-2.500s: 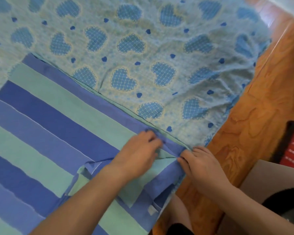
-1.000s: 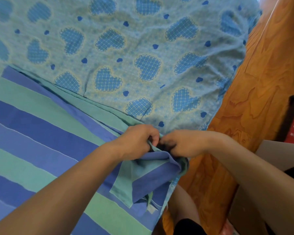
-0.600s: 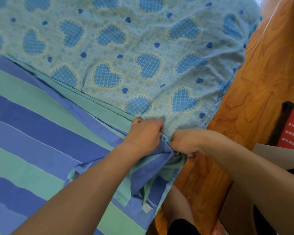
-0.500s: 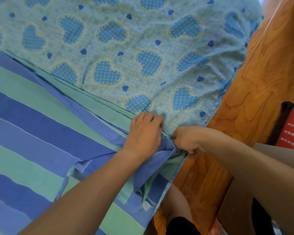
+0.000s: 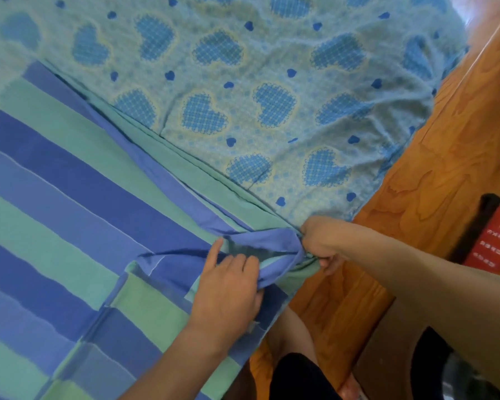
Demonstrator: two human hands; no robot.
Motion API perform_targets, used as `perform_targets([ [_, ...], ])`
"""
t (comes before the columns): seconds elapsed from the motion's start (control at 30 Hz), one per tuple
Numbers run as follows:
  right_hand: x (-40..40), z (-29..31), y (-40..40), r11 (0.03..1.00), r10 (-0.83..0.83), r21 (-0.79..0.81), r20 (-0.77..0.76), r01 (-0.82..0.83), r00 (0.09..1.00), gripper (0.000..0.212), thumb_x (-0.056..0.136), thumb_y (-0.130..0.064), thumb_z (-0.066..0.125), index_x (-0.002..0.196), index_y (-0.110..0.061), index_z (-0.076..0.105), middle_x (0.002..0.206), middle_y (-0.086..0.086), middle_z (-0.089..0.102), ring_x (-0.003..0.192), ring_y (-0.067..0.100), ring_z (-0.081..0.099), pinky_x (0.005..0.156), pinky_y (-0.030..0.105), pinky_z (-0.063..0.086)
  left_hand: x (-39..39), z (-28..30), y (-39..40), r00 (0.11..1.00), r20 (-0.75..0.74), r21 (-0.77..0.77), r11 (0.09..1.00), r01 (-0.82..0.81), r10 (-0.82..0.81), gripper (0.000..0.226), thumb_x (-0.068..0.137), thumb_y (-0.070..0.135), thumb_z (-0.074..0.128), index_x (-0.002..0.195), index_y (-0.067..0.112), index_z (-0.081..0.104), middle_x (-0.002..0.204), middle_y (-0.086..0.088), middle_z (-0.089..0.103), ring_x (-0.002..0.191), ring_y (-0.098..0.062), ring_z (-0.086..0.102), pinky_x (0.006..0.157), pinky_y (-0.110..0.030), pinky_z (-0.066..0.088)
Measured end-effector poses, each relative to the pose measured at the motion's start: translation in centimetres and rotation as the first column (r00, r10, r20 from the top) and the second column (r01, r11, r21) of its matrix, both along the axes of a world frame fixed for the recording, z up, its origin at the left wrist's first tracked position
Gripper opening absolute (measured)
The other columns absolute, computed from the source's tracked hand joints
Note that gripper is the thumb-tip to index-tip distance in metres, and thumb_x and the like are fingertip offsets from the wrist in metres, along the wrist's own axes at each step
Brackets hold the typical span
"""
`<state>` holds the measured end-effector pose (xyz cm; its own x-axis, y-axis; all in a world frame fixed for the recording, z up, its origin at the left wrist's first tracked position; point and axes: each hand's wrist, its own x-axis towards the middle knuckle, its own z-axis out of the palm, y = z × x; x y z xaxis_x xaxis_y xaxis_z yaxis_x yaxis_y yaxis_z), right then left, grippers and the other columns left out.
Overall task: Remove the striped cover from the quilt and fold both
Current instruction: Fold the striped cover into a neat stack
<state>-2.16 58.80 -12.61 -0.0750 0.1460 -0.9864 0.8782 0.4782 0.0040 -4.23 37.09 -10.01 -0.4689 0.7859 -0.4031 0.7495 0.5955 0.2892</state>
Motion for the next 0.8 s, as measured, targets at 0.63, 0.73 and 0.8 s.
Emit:
perform_targets([
  [0.63,2.1,0.9,2.5,0.918,0.251,0.393,-0.491,-0.045,0.834,0.008,0.090,-0.012,0.052,0.094,-0.019,0.050,0.083,0.001,0.057,0.074,0.021,0.057,0.063,0.033,0.045,-0.7,2.1,0.7,0.225,0.880,-0.322,0.873,-0.367,0.419,0.041,0.076,0.026,0.054,0.113,0.040,0.064,0.103,0.012,0.074,0.098,-0.013,0.070,0.095,-0.047,0.054],
  [0.73,2.8,2.8,0.2,0.959,0.280,0.231,-0.865,-0.164,0.417,0.021,0.093,-0.038,0.060,0.109,-0.024,0.061,0.108,-0.007,0.058,0.104,0.012,0.054,0.090,0.030,0.043,-1.2,1.5,1.1,0.216,0.891,-0.303,0.876,-0.374,0.401,0.036,0.074,0.028,0.054,0.105,0.042,0.065,0.098,0.013,0.073,0.090,-0.010,0.068,0.086,-0.034,0.055],
  [0.8,2.6,4.0,-1.9,0.880,0.269,0.073,-0.891,-0.470,0.366,0.050,0.086,-0.064,0.057,0.120,-0.029,0.059,0.118,-0.012,0.058,0.115,0.006,0.049,0.101,0.026,0.039,-1.3,1.2,1.0,0.193,0.908,-0.278,0.881,-0.383,0.371,0.027,0.075,0.032,0.057,0.099,0.040,0.066,0.095,0.018,0.070,0.087,-0.001,0.064,0.082,-0.025,0.050],
])
